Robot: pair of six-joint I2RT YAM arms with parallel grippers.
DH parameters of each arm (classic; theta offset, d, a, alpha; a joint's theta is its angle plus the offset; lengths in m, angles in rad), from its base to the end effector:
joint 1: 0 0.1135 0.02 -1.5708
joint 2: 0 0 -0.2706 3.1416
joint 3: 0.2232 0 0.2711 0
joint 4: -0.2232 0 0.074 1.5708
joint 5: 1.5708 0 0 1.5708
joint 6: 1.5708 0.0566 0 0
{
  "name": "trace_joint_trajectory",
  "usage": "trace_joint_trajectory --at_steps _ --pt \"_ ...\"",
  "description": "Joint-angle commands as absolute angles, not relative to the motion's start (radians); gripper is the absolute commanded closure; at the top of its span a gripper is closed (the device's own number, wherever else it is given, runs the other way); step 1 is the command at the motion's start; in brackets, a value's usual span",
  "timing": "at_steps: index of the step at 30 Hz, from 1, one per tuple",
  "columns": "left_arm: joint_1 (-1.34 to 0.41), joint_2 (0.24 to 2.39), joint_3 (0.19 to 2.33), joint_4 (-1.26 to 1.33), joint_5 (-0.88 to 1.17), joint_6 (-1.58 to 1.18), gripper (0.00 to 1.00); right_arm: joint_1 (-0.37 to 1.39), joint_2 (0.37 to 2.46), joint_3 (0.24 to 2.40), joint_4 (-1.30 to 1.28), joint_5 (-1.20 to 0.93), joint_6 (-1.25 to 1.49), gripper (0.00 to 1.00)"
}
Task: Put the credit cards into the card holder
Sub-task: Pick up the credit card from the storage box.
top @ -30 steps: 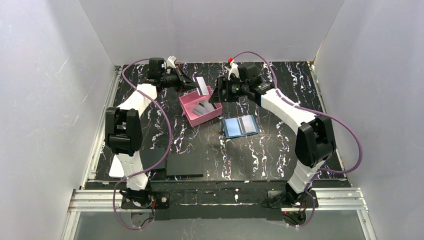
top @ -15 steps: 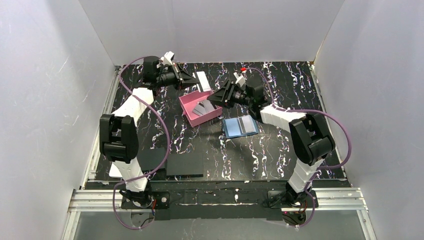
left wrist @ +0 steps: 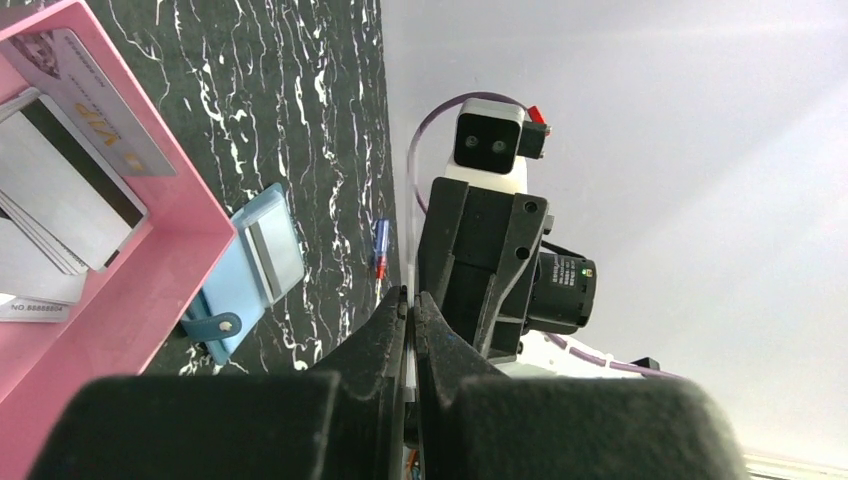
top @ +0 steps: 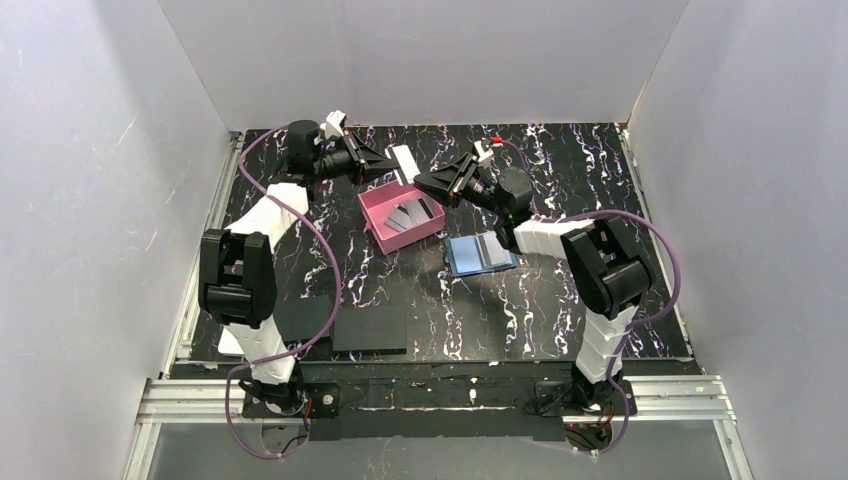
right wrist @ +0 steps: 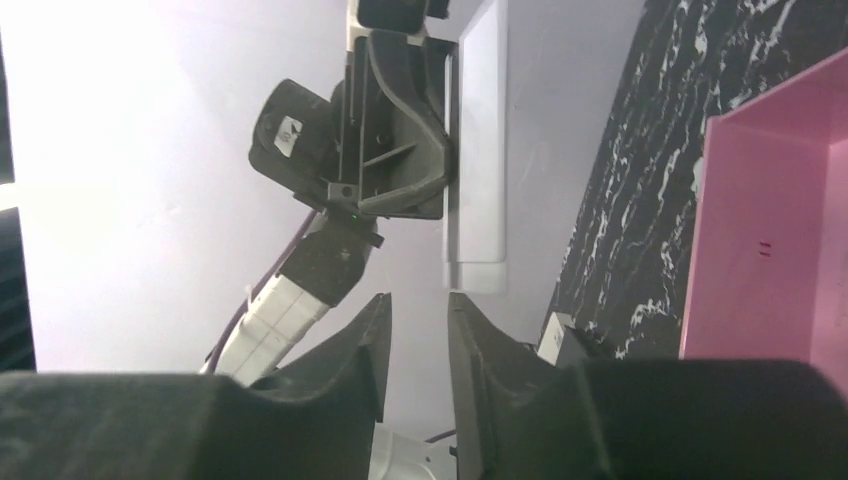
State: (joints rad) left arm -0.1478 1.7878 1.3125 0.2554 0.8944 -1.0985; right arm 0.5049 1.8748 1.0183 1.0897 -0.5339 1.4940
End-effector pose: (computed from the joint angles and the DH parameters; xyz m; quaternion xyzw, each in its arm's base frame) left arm 0.4362 -0.1096 0.2863 -0.0816 0.7494 -0.6031 0.2608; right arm 0.3702 0.2375 0.2396 0.1017 0.6247 0.7250 0.2717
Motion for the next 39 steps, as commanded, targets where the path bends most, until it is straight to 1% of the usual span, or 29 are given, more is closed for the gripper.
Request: trace_joint_trajectory --at_steps 1,3,9,13,16,17,19,21,24,31,36,39 --pt "-0.144 1.719 1.290 0.319 0.896 -1.131 1.00 0.507 1.911 1.035 1.257 -0.516 1.581 0.69" --pt "-0.143 1.716 1.284 0.332 0.896 -1.141 1.00 0.508 1.914 1.036 1.256 -0.512 1.582 0.75" --pt "-0.144 1.709 1.263 0.367 0.894 -1.165 1.00 0.509 1.919 1.034 1.247 -0.511 1.578 0.76" --pt "-0.144 1.705 1.253 0.386 0.890 -1.181 1.00 0.510 1.905 1.010 1.241 -0.505 1.568 0.68" --pt "-0.144 1.703 1.250 0.396 0.887 -1.188 1.00 0.512 1.909 1.010 1.249 -0.509 1.578 0.66" --pt "-0.144 1.703 1.251 0.398 0.887 -1.190 1.00 0.513 1.905 1.008 1.251 -0.511 1.580 0.64" --pt "-0.144 1.699 1.251 0.401 0.885 -1.192 1.00 0.514 1.895 0.994 1.235 -0.509 1.569 0.56" --pt "-0.144 1.693 1.245 0.403 0.881 -1.192 1.00 0.515 1.886 0.983 1.232 -0.507 1.557 0.53" --pt "-0.144 1.688 1.234 0.409 0.880 -1.197 1.00 0.515 1.888 0.980 1.236 -0.508 1.560 0.54" --pt "-0.144 1.679 1.221 0.421 0.886 -1.208 1.00 0.515 1.913 0.980 1.273 -0.497 1.582 0.61" --pt "-0.144 1.673 1.212 0.429 0.888 -1.213 1.00 0.515 1.934 0.990 1.317 -0.493 1.610 0.60" --pt "-0.145 1.670 1.209 0.433 0.890 -1.218 1.00 0.515 1.943 0.999 1.328 -0.489 1.623 0.62"
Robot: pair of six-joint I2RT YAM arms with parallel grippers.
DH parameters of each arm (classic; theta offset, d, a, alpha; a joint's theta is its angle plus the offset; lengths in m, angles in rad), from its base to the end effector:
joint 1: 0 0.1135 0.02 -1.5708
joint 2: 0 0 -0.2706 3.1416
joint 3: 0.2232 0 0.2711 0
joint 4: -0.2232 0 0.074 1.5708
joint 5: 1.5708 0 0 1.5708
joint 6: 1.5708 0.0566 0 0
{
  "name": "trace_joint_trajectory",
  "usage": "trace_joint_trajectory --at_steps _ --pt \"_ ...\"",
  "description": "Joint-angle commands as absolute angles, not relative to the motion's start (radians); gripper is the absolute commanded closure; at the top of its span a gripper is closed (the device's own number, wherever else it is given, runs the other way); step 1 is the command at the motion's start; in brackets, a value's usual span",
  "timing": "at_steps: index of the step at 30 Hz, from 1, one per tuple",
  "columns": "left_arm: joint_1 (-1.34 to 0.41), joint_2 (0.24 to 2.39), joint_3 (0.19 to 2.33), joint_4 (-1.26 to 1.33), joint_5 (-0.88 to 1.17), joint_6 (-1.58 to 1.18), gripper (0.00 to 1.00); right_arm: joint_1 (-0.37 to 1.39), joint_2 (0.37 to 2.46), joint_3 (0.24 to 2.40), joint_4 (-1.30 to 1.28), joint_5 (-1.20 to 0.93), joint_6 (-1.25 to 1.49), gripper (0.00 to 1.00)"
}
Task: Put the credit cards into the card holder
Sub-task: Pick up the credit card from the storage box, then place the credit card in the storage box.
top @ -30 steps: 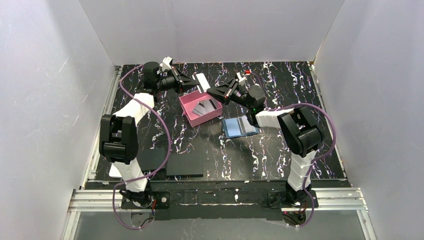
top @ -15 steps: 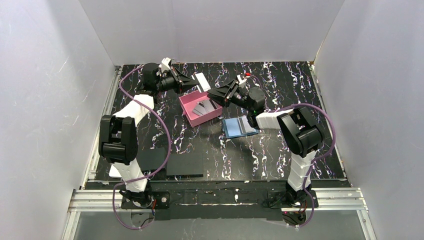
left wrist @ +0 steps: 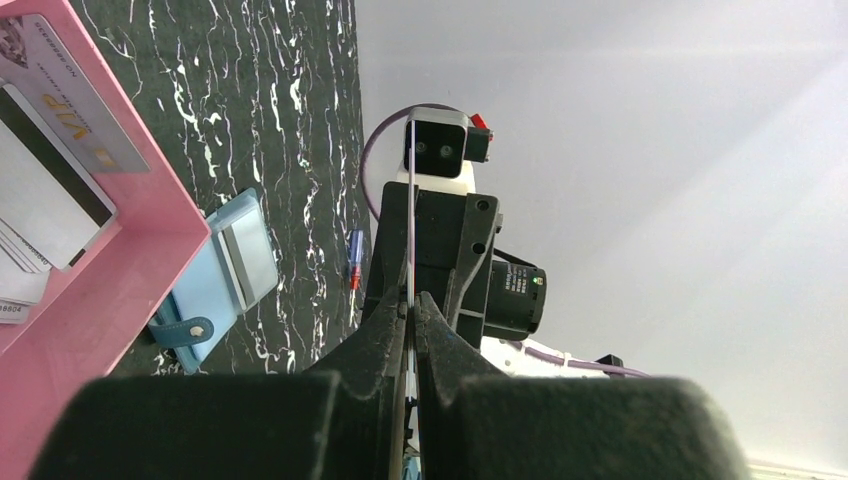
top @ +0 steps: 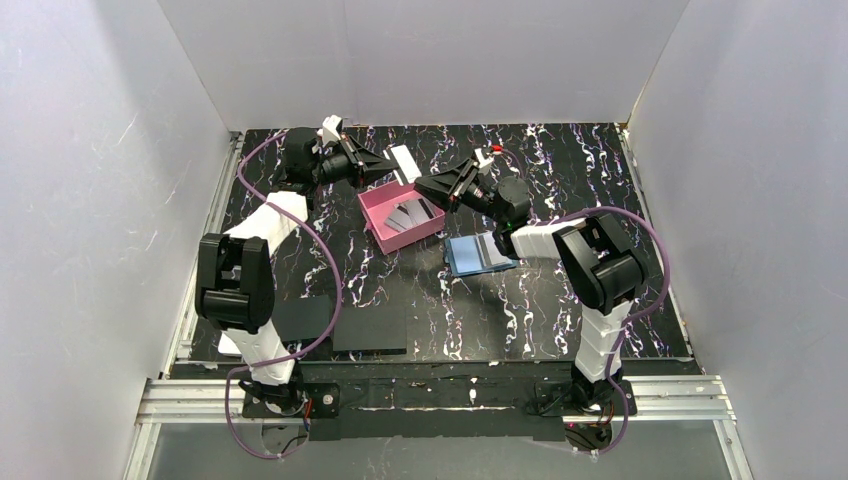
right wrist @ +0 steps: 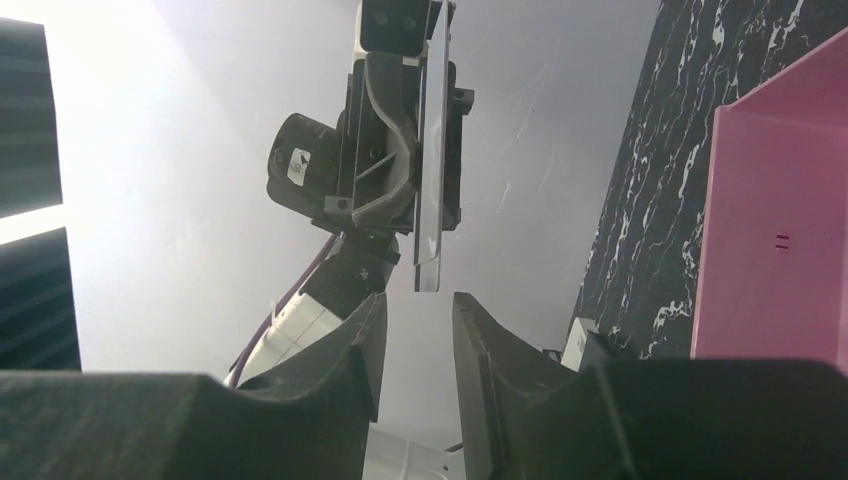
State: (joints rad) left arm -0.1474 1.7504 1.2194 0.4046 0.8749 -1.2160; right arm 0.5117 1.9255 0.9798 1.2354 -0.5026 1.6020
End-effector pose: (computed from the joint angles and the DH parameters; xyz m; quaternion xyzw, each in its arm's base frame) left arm 0.4250 -0.1070 0.2837 -0.1051 0.7276 -0.6241 0.2647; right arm 0.3666 0.2372 0.2233 0.1297 0.5983 0.7493 0.2524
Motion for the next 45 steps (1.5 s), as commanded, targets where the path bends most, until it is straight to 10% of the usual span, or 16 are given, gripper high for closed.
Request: trace_joint_trajectory --at_steps 1,19,26,45 --pt "-0.145 1.669 1.207 0.435 0.890 -1.218 1.00 0.515 1.949 1.004 1.328 -0.489 1.626 0.65" --pt "-0.147 1.665 1.204 0.454 0.897 -1.234 1.00 0.520 1.997 1.065 1.357 -0.478 1.675 0.69" --pt "-0.152 1.661 1.198 0.464 0.896 -1.240 1.00 0.524 2.024 1.084 1.376 -0.472 1.701 0.87" --pt "-0.152 1.694 1.158 0.659 0.881 -1.440 1.00 0.535 2.029 1.011 1.499 -0.474 1.720 0.78"
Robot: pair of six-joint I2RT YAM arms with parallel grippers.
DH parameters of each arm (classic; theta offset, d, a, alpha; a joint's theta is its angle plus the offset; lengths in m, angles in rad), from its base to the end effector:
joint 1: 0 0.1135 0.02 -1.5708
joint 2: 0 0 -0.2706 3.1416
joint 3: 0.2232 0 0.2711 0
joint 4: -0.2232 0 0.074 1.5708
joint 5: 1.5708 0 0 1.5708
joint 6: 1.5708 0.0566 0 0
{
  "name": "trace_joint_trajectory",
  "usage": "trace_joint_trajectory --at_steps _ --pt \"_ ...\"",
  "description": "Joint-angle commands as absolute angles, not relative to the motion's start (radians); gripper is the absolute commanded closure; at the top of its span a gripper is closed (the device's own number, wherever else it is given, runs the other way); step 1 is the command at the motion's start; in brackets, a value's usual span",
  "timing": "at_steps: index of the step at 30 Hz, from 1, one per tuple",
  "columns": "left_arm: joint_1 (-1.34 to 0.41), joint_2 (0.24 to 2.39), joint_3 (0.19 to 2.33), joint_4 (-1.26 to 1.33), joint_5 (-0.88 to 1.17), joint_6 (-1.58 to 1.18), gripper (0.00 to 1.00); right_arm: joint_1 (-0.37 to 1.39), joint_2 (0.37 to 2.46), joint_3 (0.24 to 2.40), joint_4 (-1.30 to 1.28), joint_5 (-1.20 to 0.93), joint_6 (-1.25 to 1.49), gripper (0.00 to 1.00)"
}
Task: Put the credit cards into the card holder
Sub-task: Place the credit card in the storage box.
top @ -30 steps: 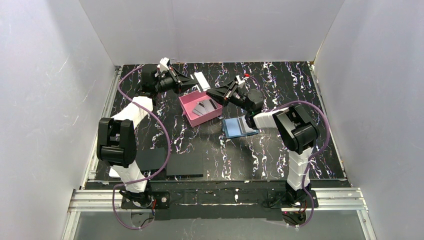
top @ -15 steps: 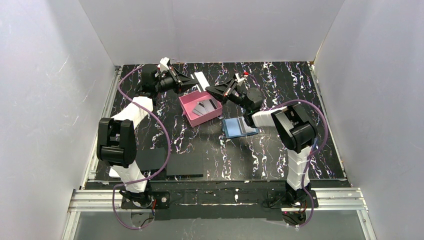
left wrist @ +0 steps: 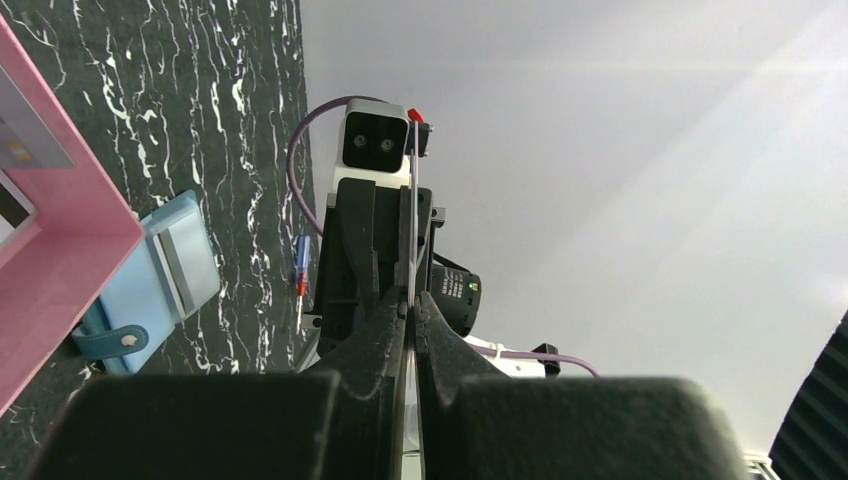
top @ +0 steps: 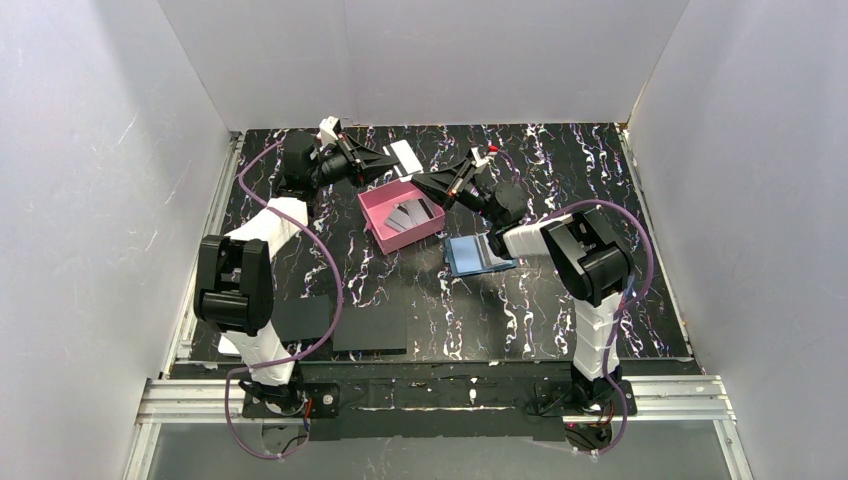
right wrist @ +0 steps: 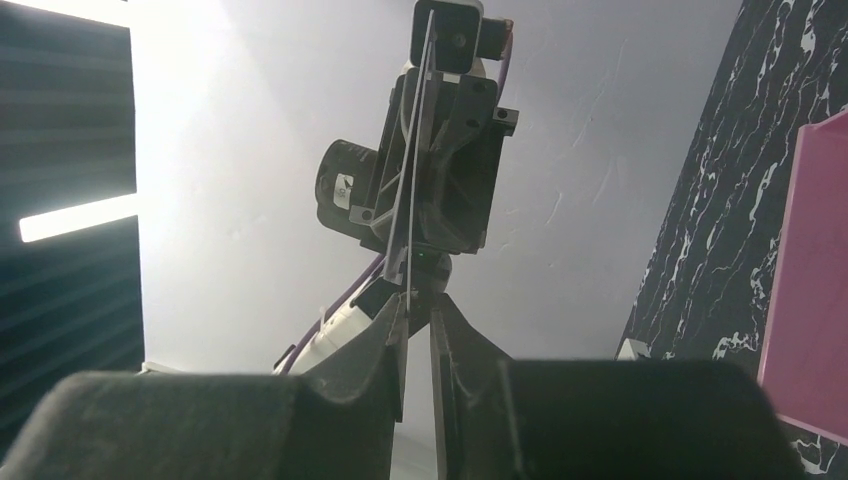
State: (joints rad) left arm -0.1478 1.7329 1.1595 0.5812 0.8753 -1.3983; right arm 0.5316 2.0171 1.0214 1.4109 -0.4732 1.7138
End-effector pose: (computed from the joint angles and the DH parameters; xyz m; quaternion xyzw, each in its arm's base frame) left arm 0.4175 -0.1061 0.2884 -0.1295 0.6934 -0.6627 0.2518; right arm 0.3703 0.2477 0.2186 0.1329 0.5503 0.7894 0.2374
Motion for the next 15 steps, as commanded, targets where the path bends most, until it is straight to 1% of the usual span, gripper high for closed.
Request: trace_joint_trajectory --at_steps 1,5,11,15 --pt "-0.152 1.692 1.157 0.661 0.881 -1.440 1.00 0.535 2.031 1.011 1.501 -0.473 1.720 0.78" --pt "-0.153 1.688 1.151 0.665 0.892 -1.443 1.00 0.536 2.040 1.026 1.491 -0.467 1.725 0.78" --pt "-0.152 1.682 1.121 0.667 0.911 -1.422 1.00 0.535 2.059 1.104 1.432 -0.471 1.711 0.82" --pt "-0.152 1.688 1.082 0.667 0.917 -1.397 1.00 0.534 2.074 1.124 1.416 -0.472 1.692 0.94"
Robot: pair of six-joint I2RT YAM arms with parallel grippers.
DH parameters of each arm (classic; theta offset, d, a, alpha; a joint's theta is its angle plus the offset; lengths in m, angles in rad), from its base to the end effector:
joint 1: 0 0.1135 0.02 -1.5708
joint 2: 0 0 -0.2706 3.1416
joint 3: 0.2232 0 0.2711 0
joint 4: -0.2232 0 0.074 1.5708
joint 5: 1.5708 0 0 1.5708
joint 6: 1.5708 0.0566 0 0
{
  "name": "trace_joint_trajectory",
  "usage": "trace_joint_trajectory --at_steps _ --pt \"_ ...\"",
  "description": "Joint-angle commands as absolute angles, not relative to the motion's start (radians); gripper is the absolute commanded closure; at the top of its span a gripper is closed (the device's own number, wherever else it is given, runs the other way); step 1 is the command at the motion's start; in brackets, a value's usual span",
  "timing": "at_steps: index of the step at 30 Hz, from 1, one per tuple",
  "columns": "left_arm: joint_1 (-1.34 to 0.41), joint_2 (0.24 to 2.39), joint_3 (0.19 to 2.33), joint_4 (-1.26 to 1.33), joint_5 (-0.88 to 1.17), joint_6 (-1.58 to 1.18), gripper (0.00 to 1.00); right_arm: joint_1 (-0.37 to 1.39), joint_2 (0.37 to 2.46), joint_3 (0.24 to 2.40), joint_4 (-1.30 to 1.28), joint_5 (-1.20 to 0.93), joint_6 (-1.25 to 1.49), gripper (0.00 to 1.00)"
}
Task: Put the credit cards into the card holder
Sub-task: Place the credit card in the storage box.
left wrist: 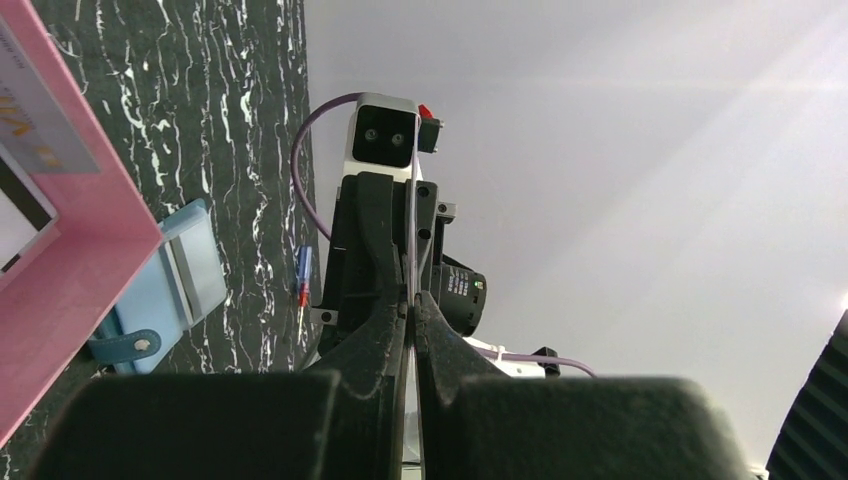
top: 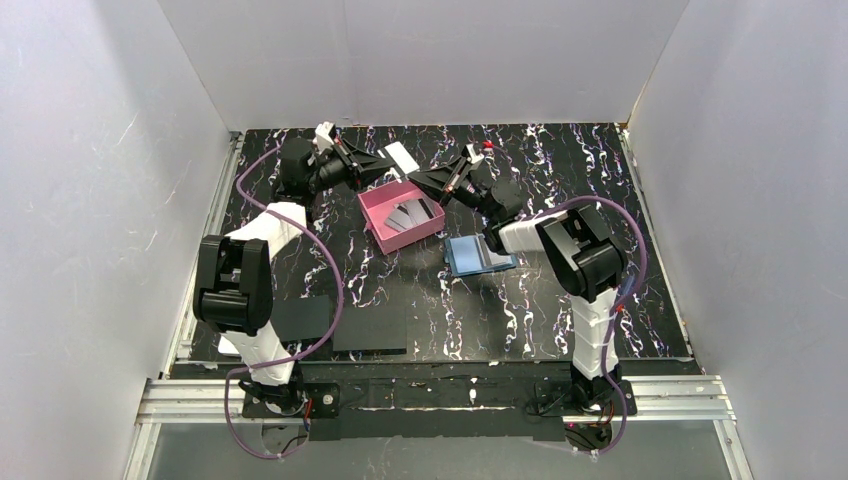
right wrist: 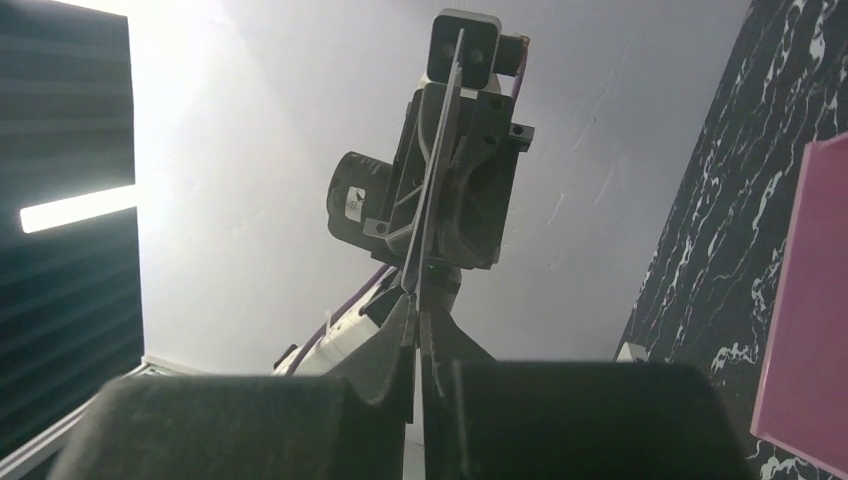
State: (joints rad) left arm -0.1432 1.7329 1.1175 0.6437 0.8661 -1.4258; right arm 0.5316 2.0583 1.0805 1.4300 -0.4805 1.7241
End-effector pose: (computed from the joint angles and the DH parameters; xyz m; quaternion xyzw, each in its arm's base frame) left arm 0.4143 -0.1033 0.2801 -0.1374 0.6870 -0.6668 0.2540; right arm 0.3798 0.2537 0.2211 0.1225 0.5397 0.7979 0.2388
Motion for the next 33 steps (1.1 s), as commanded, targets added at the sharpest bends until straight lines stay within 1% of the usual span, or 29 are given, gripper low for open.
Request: trace_joint_trajectory --at_steps 1,7,9,12,13,18,19,22,25,29,32,33 --pt "-0.152 1.690 1.071 0.667 0.917 -1.391 1.00 0.534 2.077 1.121 1.409 -0.474 1.683 0.98" --pt "-0.152 1.702 1.002 0.659 0.893 -1.361 1.00 0.534 2.076 1.032 1.389 -0.457 1.653 0.99" --pt "-0.152 1.710 0.965 0.644 0.868 -1.353 0.96 0.534 2.072 1.009 1.368 -0.454 1.643 0.99" --pt "-0.152 1.742 0.932 0.625 0.847 -1.349 0.95 0.534 2.054 0.982 1.316 -0.454 1.621 0.99" --pt "-0.152 1.754 0.923 0.624 0.843 -1.349 0.92 0.534 2.044 0.966 1.293 -0.451 1.609 0.99" --pt "-0.152 1.797 0.895 0.624 0.819 -1.338 0.83 0.535 2.003 0.929 1.139 -0.437 1.544 0.99" --pt "-0.152 1.806 0.892 0.623 0.817 -1.341 0.80 0.535 1.995 0.930 1.107 -0.433 1.535 0.99" --pt "-0.152 1.827 0.899 0.618 0.814 -1.348 0.65 0.534 1.977 0.956 0.981 -0.430 1.477 0.99" --pt "-0.152 1.809 0.900 0.598 0.804 -1.327 0.55 0.534 1.957 1.017 0.832 -0.427 1.399 0.99" --pt "-0.152 1.767 0.913 0.477 0.792 -1.253 0.49 0.534 1.915 1.120 0.526 -0.392 1.180 0.99" --pt "-0.152 1.742 0.916 0.386 0.784 -1.201 0.45 0.537 1.888 1.194 0.368 -0.354 1.041 0.99" --pt "-0.152 1.737 0.914 0.371 0.784 -1.191 0.43 0.538 1.880 1.225 0.279 -0.336 0.982 0.99"
